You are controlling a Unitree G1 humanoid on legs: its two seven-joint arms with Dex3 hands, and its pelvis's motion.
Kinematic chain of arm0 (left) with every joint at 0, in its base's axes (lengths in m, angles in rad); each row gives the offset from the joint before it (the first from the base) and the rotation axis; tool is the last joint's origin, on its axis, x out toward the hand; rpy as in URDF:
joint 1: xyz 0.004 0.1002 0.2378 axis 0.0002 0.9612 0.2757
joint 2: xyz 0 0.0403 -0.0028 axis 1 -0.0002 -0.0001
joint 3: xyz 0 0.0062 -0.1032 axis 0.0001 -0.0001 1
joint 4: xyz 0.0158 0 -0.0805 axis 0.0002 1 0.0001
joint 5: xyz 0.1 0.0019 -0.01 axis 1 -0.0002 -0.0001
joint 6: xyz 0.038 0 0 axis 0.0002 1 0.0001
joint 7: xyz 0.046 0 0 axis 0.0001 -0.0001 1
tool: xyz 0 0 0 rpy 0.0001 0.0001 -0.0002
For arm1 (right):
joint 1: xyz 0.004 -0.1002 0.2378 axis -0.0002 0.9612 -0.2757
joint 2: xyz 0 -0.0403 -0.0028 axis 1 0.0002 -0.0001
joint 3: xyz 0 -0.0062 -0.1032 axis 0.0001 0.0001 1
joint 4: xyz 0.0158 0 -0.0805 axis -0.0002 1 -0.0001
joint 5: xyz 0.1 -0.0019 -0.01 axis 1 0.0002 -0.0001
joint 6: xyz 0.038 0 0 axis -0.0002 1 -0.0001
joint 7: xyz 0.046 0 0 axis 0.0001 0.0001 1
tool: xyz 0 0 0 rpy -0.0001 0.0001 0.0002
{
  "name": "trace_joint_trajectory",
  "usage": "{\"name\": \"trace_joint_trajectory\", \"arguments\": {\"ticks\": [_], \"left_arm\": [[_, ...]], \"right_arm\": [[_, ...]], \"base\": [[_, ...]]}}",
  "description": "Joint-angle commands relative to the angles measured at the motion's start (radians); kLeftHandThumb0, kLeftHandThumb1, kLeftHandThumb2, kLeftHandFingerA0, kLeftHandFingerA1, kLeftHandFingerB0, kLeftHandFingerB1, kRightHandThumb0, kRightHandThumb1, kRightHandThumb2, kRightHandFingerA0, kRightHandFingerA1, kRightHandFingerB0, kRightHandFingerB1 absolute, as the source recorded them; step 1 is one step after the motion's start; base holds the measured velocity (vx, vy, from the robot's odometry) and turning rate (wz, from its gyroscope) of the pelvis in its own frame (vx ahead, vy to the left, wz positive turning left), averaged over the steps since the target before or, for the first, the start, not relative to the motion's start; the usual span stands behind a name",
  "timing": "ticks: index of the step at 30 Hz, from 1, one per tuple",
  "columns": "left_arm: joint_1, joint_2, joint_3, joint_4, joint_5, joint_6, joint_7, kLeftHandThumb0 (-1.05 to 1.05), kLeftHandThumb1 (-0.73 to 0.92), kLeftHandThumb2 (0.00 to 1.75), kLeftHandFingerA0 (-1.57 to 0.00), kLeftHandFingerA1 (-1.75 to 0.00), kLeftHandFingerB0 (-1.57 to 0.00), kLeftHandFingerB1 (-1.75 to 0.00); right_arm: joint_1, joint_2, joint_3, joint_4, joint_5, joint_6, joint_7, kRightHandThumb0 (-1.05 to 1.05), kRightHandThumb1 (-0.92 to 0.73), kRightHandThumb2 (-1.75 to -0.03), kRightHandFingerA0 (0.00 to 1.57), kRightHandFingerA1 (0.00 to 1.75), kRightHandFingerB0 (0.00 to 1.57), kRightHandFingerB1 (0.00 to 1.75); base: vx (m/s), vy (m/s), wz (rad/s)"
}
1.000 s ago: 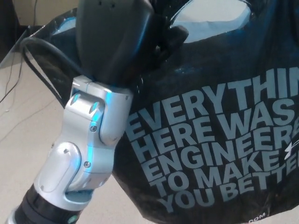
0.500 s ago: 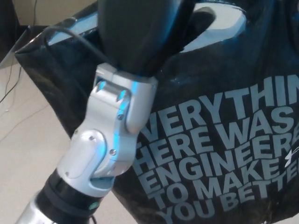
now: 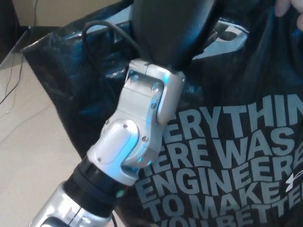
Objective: A person is holding a plastic bag and the robot extends its left hand to grab the bag by hooking its thumb into the holes at the top and brings its hand down by its side. Then it extends its arm again to hand the plastic bag back to the person.
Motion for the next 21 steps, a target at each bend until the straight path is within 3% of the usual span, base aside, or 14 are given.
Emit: {"name": "trace_joint_trajectory", "arguments": {"ticks": [1,2,3,5,6,7,8,9,10,11,13,14,17,21], "left_arm": [[-0.072,0.015,0.026,0.085,-0.003,0.002,0.087,-0.43,0.61,0.59,-0.62,-0.47,-0.27,-0.3],[-0.098,0.031,0.046,0.115,-0.047,-0.05,0.104,-0.25,0.63,0.61,-0.89,-1.48,-0.34,-0.33],[-0.115,0.041,0.06,0.131,-0.075,-0.077,0.106,-0.15,0.65,0.63,-0.98,-1.65,-0.37,-0.34],[-0.141,0.058,0.073,0.165,-0.092,-0.109,0.136,-0.12,0.66,0.63,-1.01,-1.68,-0.46,-0.37],[-0.158,0.073,0.075,0.197,-0.089,-0.138,0.186,-0.16,0.62,0.63,-0.99,-1.68,-0.59,-0.42],[-0.176,0.093,0.082,0.239,-0.099,-0.189,0.249,-0.28,0.54,0.6,-0.99,-1.65,-0.83,-0.54],[-0.199,0.118,0.095,0.294,-0.123,-0.261,0.326,-0.2,0.41,0.84,-1.25,-1.38,-0.79,-0.86],[-0.205,0.125,0.1,0.305,-0.129,-0.274,0.338,-0.2,0.41,0.84,-1.25,-1.38,-0.79,-0.86],[-0.215,0.132,0.102,0.321,-0.124,-0.28,0.366,-0.15,0.62,0.59,-0.94,-1.75,-0.69,-1.21],[-0.234,0.134,0.106,0.348,-0.117,-0.282,0.407,-0.13,0.62,0.61,-0.96,-1.73,-0.7,-1.29],[-0.246,0.142,0.113,0.356,-0.122,-0.294,0.428,-0.15,0.67,0.63,-0.94,-1.71,-0.7,-1.21],[-0.249,0.146,0.12,0.356,-0.131,-0.313,0.443,-0.14,0.68,0.67,-1.01,-1.68,-0.75,-1.17],[-0.248,0.155,0.125,0.356,-0.139,-0.331,0.456,-0.15,0.7,0.62,-0.98,-1.68,-0.72,-1.07],[-0.237,0.166,0.132,0.348,-0.141,-0.342,0.483,-0.13,0.69,0.67,-1.01,-1.7,-0.76,-1.16]], "right_arm": [[-0.004,-0.022,-0.001,0.002,0.001,-0.001,-0.006,-0.52,-0.59,-0.87,0.52,0.59,0.35,0.49],[-0.004,-0.024,0.001,-0.002,-0.004,0.002,-0.01,-0.52,-0.59,-0.87,0.53,0.59,0.34,0.48],[-0.005,-0.025,0.002,0.0,-0.006,-0.002,-0.01,-0.52,-0.59,-0.87,0.55,0.6,0.34,0.49],[-0.005,-0.026,0.005,0.003,-0.006,-0.012,-0.009,-0.51,-0.59,-0.87,0.55,0.6,0.34,0.49],[-0.002,-0.026,0.003,-0.002,-0.001,-0.012,-0.003,-0.51,-0.59,-0.87,0.54,0.6,0.34,0.49],[0.002,-0.027,0.002,-0.008,0.001,-0.011,0.0,-0.51,-0.6,-0.87,0.54,0.59,0.34,0.49],[0.005,-0.028,0.002,-0.014,0.001,-0.008,0.003,-0.52,-0.6,-0.87,0.53,0.59,0.35,0.49],[0.004,-0.026,0.001,-0.014,0.005,-0.005,0.005,-0.52,-0.6,-0.87,0.53,0.59,0.35,0.49],[0.004,-0.028,0.004,-0.013,-0.002,-0.006,0.0,-0.47,-0.73,-0.62,0.6,0.48,0.4,0.36],[-0.003,-0.032,0.008,-0.009,-0.011,-0.005,-0.009,-0.53,-0.6,-0.88,0.54,0.59,0.35,0.49],[-0.009,-0.034,0.008,-0.004,-0.011,-0.005,-0.007,-0.53,-0.6,-0.88,0.55,0.6,0.35,0.49],[-0.008,-0.028,0.004,-0.013,-0.001,0.007,0.001,-0.53,-0.6,-0.88,0.55,0.59,0.36,0.49],[-0.003,-0.025,0.003,-0.017,0.003,0.01,0.007,-0.52,-0.6,-0.87,0.56,0.59,0.35,0.49],[-0.001,-0.034,0.017,-0.014,-0.021,0.009,-0.008,-0.53,-0.61,-0.88,0.55,0.59,0.35,0.49]], "base": [[0.0,0.0,0.0],[0.0,0.0,0.0],[0.0,0.0,0.0],[0.0,0.0,0.0],[0.0,0.0,0.0],[0.0,0.0,0.0],[0.0,0.0,0.0],[0.0,0.0,0.0],[0.0,0.0,0.0],[0.0,0.0,0.0],[0.0,0.0,0.0],[0.0,0.0,0.0],[0.0,0.0,0.0],[0.0,0.0,0.0]]}}
